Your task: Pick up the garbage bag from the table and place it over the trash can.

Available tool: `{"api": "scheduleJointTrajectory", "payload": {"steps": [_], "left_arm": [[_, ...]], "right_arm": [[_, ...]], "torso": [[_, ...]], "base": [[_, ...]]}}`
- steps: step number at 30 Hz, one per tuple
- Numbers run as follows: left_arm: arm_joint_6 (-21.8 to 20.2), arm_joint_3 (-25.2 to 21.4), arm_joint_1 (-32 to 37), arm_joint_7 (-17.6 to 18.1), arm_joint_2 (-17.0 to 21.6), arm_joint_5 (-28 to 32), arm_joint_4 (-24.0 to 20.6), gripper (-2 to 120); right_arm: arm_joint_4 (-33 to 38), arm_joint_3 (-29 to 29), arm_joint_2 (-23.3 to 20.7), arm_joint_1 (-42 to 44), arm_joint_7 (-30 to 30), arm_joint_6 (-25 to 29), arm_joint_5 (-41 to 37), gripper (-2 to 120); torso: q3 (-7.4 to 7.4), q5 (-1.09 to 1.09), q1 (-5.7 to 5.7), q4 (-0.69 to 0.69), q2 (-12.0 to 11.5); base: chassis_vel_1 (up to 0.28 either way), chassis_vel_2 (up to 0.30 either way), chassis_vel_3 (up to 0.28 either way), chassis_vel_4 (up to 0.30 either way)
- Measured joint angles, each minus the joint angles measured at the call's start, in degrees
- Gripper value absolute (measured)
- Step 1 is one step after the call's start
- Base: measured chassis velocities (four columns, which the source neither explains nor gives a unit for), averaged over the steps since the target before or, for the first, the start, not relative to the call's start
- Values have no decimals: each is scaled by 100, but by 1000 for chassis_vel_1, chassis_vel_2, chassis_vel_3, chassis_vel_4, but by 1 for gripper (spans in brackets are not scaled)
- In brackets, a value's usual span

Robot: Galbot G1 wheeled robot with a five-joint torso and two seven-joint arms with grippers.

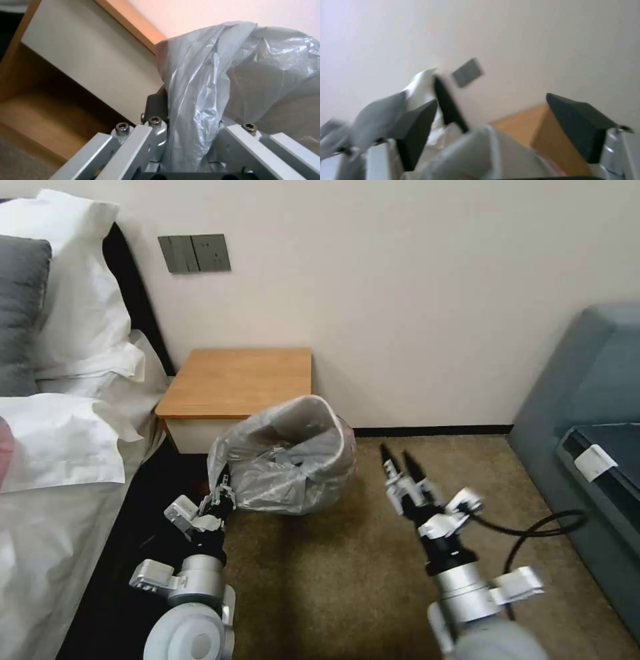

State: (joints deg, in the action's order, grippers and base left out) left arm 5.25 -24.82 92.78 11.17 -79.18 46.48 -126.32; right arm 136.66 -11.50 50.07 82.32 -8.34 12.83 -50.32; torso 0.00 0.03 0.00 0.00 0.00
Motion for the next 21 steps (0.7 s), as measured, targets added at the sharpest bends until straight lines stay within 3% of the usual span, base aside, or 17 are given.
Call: {"api": "scheduleJointTrajectory", "payload": {"steps": [1, 4, 5, 7, 9, 10, 14, 15, 17, 21], "left_arm": [[0, 0, 0, 0, 0, 0, 0, 8], [-92, 36, 39, -8, 94, -548, 84, 8], [-92, 56, 62, -23, 125, -759, 121, 8], [-92, 71, 79, -28, 147, -893, 129, 8], [-107, 109, 127, -33, 187, -1137, 127, 8], [-107, 109, 127, -33, 187, -1137, 127, 8], [-86, 144, 197, -110, 201, -1506, 134, 8], [-86, 144, 197, -110, 201, -1506, 134, 8], [-43, 148, 235, -163, 192, -1655, 143, 8], [77, 120, 279, -295, 169, -1954, 147, 8]], "right_arm": [[0, 0, 0, 0, 0, 0, 0, 87], [185, 476, -970, -1375, 196, -796, -972, 95], [248, 767, -1185, -1923, 208, -1218, -1325, 90], [243, 1060, -1335, -2355, 274, -1540, -1470, 87], [46, 2004, -1550, -3419, 636, -2046, -1180, 77], [46, 2004, -1550, -3419, 636, -2046, -1180, 77], [-498, 3630, -1449, -5009, 1207, -2307, -187, 59], [-498, 3630, -1449, -5009, 1207, -2307, -187, 59], [-936, 4459, -1219, -5720, 1308, -2402, 254, 48], [-1439, 5141, -925, -6456, 1342, -2687, 842, 34]], "torso": [[0, 0, 0, 0, 0], [1, -2, 0, 2, 0], [1, -4, 0, 2, 0], [1, -5, 0, 2, 0], [1, -3, 1, 0, 0], [1, -3, 1, 0, 0], [1, -3, 0, -1, 0], [1, -3, 0, -1, 0], [1, -4, 0, 0, 0], [1, -4, 0, 0, 0]], "base": [[0, 0, 0, 0], [0, 0, 0, 0], [0, 0, 0, 0], [0, 0, 0, 0], [0, 0, 0, 0], [0, 0, 0, 0], [0, 0, 0, 0], [0, 0, 0, 0], [0, 0, 0, 0], [0, 0, 0, 0]]}}
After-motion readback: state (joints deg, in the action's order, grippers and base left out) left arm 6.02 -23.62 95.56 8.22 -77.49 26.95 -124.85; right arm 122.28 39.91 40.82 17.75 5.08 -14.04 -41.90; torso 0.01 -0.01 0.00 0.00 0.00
